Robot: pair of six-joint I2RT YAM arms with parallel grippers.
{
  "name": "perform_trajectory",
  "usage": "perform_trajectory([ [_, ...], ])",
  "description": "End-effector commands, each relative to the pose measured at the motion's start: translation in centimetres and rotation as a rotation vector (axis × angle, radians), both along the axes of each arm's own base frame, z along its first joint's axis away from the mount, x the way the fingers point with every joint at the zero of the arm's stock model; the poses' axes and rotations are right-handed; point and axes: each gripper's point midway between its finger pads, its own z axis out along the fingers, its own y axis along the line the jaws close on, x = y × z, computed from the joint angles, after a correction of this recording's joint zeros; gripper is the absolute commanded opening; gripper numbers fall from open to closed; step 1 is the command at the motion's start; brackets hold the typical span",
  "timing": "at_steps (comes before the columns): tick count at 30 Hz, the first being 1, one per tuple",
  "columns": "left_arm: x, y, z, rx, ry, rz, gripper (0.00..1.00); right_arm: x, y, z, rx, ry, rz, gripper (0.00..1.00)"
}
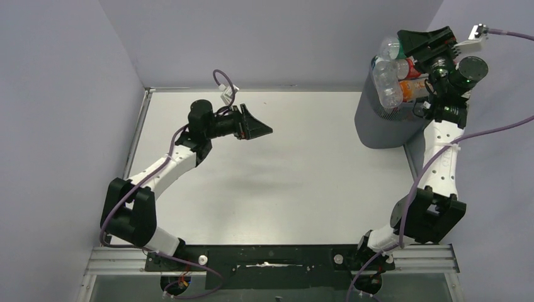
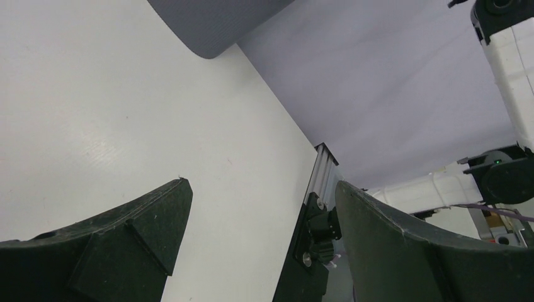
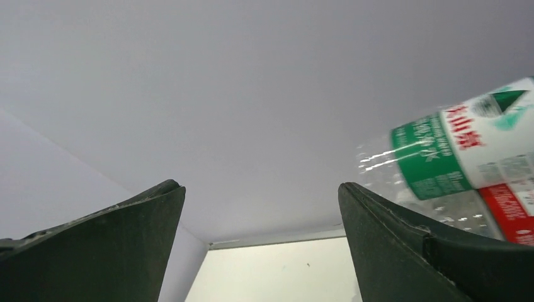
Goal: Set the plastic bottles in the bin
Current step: Place the plastic bottle in the trash bin, then reset both arms
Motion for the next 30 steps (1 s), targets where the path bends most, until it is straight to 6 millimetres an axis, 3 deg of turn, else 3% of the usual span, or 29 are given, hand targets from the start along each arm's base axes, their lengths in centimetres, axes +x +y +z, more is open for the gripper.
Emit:
perform_trajectory([
  [1,0.4,1.6,5.5,0.03,-0.188,0.066,0.85,-4.1,5.3,4.2,-0.183,-0.084,0.045,0.98],
  [8,0.7,5.1,7.0,0.134,-0.259,0.208,0.85,-8.3,13.9,4.1,-0.315,-0.091,0.182,0.98],
  [12,0.6,7.2,6.7,0.191,-0.276,0.286,0.85,-9.6,20.2,0.8,-0.352,-0.044,0.298,0.98],
  [16,0.5,9.0,5.8,0.218,-0.272,0.362,0.85,-10.9,27.2,-4.3,-0.415,0.038,0.419,0.98],
  [19,0.6,10.1,4.5,0.241,-0.263,0.423,0.85,-11.4,30.7,-8.8,-0.472,0.105,0.453,0.98],
  [24,1.7,11.6,0.3,0.307,-0.187,0.52,0.85,-11.4,34.0,-16.8,-0.528,0.185,0.467,0.98],
  [30,3.5,14.8,-7.2,0.449,-0.036,0.703,0.85,-10.0,35.5,-26.1,-0.622,0.26,0.444,0.98],
])
